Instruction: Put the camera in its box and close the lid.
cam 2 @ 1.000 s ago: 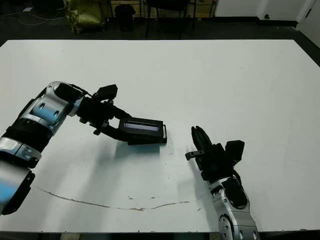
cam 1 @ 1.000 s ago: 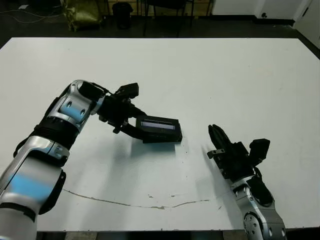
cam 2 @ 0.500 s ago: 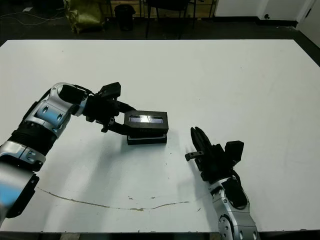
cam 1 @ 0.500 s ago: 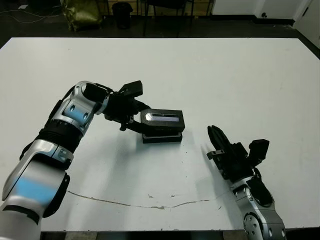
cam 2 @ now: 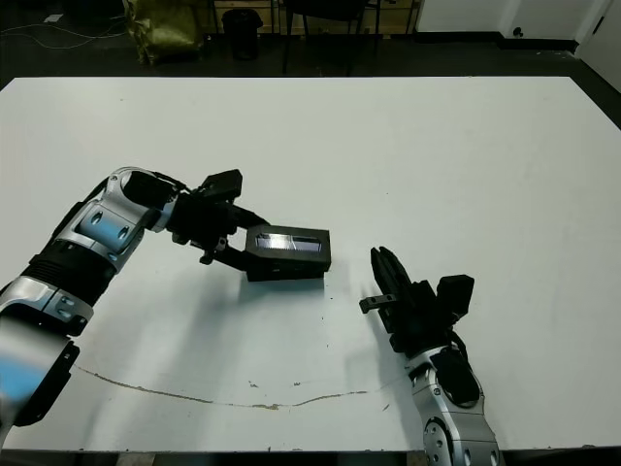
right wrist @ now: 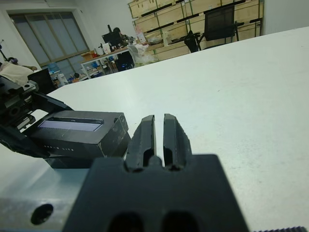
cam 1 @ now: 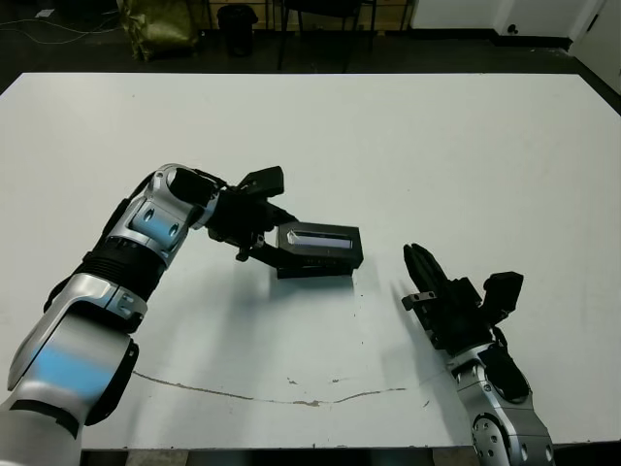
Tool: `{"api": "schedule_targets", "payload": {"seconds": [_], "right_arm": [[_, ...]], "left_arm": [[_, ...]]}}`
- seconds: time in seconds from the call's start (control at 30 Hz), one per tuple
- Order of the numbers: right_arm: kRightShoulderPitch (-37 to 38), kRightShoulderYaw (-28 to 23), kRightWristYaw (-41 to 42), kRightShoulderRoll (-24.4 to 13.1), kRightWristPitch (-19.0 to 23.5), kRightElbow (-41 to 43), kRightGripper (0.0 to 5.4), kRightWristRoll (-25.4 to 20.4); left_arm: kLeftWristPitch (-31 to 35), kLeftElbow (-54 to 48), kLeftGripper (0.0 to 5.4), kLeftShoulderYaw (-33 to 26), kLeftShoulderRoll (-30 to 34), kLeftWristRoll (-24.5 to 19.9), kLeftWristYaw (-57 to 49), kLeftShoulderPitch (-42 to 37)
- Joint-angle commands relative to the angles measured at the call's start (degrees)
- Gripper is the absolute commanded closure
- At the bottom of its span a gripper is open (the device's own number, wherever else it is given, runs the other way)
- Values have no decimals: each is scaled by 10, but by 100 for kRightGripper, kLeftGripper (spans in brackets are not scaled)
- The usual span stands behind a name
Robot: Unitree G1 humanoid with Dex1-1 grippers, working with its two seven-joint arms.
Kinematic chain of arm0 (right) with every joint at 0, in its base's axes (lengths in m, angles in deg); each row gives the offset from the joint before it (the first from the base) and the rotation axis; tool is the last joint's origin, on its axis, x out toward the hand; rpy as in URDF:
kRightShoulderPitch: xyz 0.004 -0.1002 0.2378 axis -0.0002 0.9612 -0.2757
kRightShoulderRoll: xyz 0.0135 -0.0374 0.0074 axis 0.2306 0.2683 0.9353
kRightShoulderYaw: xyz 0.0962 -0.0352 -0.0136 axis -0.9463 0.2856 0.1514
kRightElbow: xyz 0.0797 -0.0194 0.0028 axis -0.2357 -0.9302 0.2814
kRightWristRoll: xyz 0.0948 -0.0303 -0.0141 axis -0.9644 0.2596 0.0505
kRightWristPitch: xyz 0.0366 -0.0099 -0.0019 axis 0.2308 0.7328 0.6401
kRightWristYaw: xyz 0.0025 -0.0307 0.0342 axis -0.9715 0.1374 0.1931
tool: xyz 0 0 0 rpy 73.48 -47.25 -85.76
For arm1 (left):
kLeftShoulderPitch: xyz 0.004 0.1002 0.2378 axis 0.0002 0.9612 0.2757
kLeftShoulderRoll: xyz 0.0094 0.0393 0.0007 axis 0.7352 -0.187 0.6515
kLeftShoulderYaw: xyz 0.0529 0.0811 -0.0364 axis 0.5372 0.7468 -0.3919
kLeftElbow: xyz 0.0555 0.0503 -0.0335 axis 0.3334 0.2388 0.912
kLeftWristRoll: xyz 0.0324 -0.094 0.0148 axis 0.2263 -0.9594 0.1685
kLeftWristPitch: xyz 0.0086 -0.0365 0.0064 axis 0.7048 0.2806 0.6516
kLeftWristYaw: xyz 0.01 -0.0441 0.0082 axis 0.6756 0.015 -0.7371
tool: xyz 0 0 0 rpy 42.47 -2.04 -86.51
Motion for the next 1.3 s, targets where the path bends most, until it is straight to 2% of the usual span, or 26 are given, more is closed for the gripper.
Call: {"api": "schedule_targets", "payload": {"seconds": [0.03, 0.53, 0.97, 1.3], "right_arm": [[7, 0, -7, -3, 19, 2, 540, 0], [9, -2, -8, -2, 22, 5, 540, -6], [10, -2, -11, -5, 27, 8, 540, -5], [11, -2, -15, -3, 31, 12, 540, -7]], "left_arm": [[3, 3, 280, 5, 3, 7, 4, 7], [-4, 1, 280, 12, -3, 30, -30, 16], [24, -12, 280, 22, 0, 42, -37, 19], [3, -10, 280, 23, 16, 52, -39, 26]]}}
